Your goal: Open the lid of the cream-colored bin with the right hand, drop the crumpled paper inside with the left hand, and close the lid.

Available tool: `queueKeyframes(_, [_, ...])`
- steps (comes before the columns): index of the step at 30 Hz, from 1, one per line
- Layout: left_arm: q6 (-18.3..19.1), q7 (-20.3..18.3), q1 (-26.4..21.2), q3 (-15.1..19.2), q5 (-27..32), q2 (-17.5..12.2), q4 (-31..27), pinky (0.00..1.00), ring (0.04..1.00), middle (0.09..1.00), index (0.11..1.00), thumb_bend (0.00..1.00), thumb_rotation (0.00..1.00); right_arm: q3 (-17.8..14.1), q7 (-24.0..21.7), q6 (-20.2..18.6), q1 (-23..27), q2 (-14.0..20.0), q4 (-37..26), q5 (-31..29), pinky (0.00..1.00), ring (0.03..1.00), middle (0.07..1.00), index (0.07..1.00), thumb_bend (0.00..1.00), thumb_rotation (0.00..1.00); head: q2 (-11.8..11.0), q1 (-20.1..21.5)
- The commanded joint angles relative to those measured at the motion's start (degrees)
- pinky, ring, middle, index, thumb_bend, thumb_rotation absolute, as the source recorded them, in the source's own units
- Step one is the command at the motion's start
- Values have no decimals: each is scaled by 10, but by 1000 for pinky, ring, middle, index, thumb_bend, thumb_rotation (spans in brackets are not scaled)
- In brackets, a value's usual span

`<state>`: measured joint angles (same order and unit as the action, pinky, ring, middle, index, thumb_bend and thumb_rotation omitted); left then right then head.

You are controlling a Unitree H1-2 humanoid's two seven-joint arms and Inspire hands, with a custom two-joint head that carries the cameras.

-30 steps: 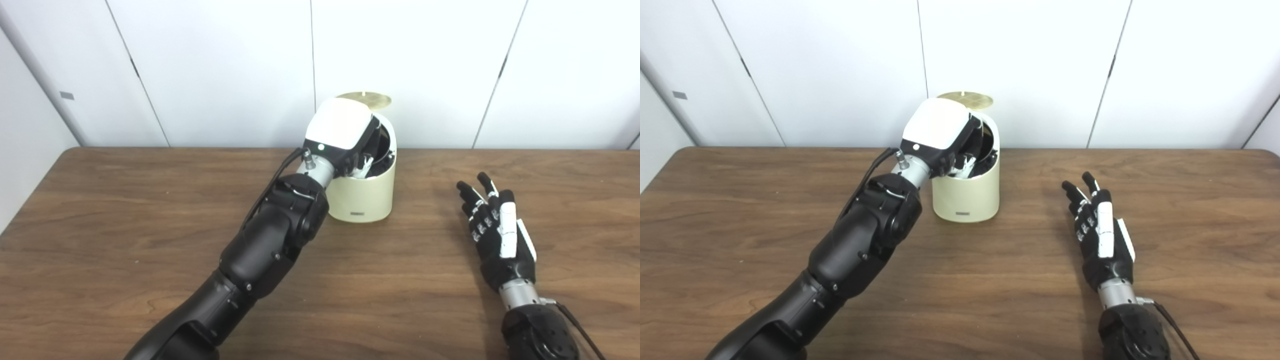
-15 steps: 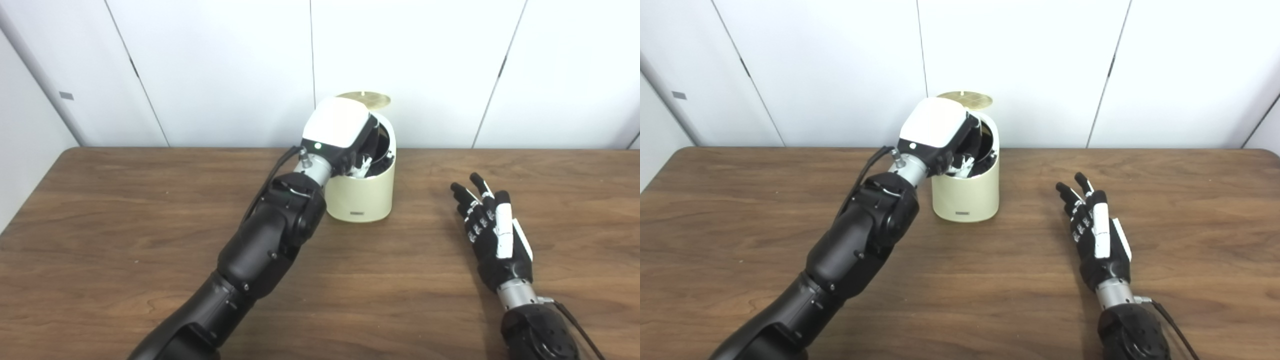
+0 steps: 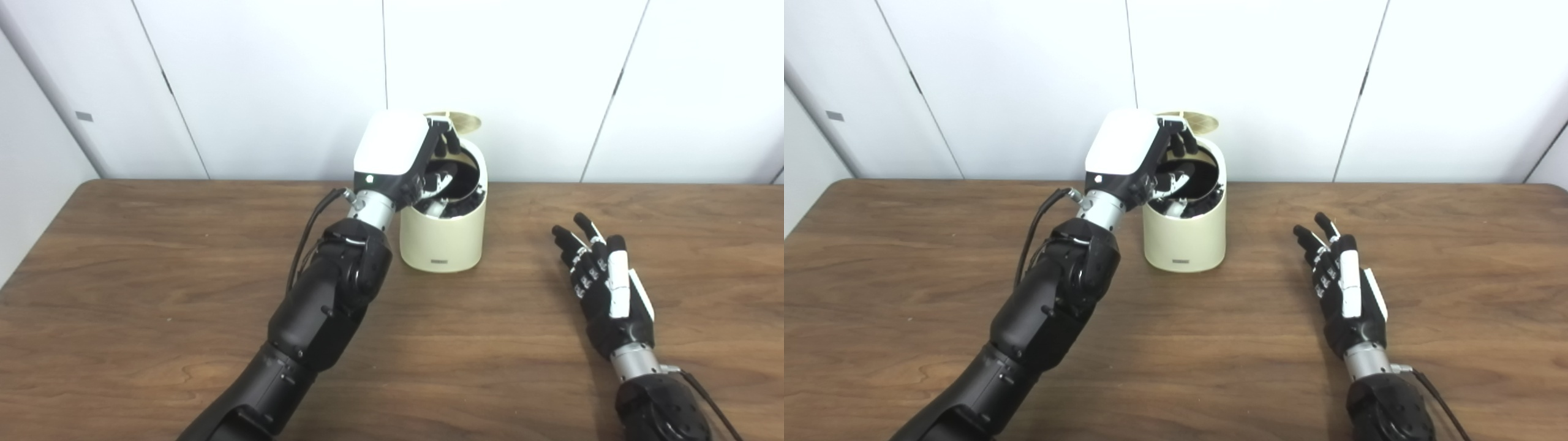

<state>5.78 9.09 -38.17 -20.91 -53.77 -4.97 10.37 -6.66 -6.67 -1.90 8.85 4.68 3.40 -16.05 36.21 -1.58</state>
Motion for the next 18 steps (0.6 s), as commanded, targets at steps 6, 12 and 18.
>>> queueKeyframes(6, [-14,27,-4,14,11,-7,-31,329,443,538,473,472,0,0,-6,4,-5,2,5,-3,996,907,826,915,629,930,1,-1])
queueKeyframes(12, [-10,12,22,27,22,-11,-72,353,439,552,463,472,0,2,-9,3,-6,6,6,-2,996,913,841,927,624,948,1,-3])
queueKeyframes(18, [-9,1,52,51,62,-7,-119,359,428,530,472,475,0,2,-9,4,-4,7,9,-4,1000,922,836,927,623,942,0,-5])
